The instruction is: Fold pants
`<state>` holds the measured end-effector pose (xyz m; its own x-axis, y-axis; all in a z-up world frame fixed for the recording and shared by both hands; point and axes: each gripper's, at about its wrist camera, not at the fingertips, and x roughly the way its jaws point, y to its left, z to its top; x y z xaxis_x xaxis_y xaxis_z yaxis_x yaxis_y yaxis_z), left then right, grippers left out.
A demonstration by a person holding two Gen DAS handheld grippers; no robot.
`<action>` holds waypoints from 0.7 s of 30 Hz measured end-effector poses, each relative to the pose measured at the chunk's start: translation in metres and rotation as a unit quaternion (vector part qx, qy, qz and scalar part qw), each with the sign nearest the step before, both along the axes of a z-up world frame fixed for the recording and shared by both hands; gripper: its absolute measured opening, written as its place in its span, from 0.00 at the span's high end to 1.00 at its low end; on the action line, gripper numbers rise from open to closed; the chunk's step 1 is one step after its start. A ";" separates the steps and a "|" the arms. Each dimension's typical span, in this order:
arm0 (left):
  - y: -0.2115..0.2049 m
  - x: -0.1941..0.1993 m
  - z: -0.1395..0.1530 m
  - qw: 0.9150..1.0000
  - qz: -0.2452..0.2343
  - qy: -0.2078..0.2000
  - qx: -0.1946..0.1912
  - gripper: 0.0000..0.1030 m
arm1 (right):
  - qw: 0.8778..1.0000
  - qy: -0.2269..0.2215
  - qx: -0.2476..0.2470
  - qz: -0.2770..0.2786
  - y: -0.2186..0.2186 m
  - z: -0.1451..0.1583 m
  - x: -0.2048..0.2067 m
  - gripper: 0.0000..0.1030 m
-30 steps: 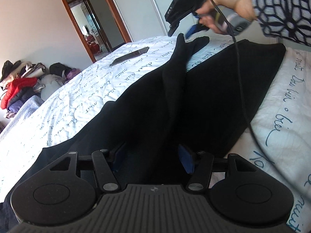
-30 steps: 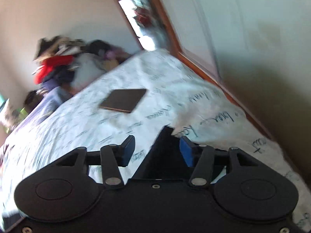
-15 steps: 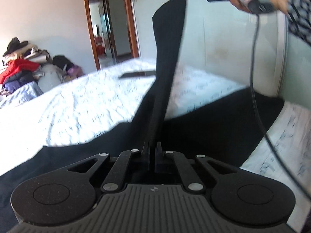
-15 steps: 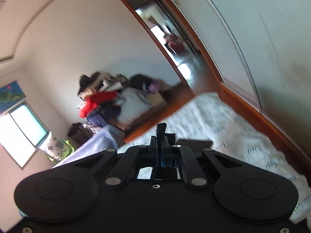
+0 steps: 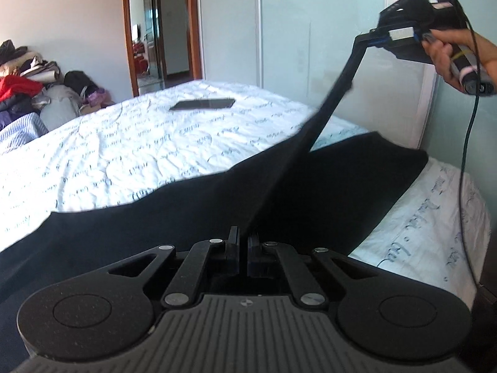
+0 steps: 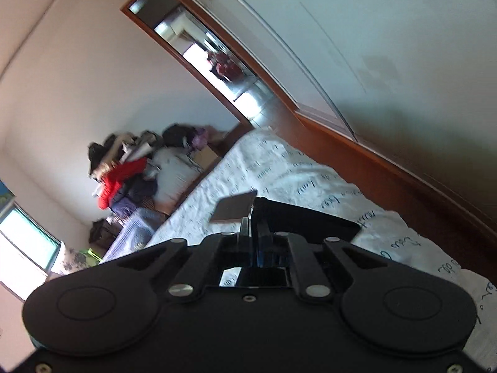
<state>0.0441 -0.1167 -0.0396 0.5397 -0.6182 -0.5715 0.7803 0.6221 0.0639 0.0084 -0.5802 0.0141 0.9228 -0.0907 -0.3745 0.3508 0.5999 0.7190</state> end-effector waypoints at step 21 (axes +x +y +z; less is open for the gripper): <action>0.003 -0.019 -0.034 0.995 -0.047 0.005 0.082 0.93 | 0.994 0.077 0.005 -0.084 0.035 -0.103 -0.141 0.95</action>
